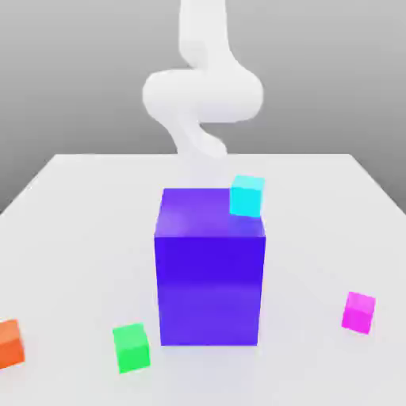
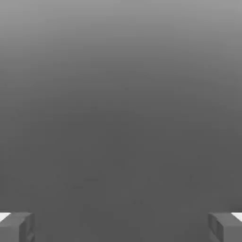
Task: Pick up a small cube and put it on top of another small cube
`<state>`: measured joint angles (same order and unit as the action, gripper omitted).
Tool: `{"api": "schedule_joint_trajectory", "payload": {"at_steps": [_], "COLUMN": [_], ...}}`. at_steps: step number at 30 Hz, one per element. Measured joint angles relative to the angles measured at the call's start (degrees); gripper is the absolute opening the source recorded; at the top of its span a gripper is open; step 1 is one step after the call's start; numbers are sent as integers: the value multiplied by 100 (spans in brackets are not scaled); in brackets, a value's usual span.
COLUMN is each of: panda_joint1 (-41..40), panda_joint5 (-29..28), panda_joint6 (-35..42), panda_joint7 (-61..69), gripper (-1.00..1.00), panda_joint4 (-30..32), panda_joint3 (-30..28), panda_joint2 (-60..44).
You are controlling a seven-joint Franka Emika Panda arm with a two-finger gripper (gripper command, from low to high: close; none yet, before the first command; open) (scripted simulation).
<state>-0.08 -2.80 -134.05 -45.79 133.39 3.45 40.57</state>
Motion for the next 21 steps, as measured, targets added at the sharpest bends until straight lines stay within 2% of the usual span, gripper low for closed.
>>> {"api": "schedule_joint_trajectory", "payload": {"at_steps": [7, 14, 21], "panda_joint1": [67, 327, 965], "panda_joint5": [-808, -1477, -1616], "panda_joint6": [-631, -1251, -1965], "panda_joint7": [6, 99, 569], "gripper": [0, 0, 0], "panda_joint4": [452, 892, 1367], "panda_joint3": [858, 1459, 1855], "panda_joint2": [-1522, -3001, -4337]}}
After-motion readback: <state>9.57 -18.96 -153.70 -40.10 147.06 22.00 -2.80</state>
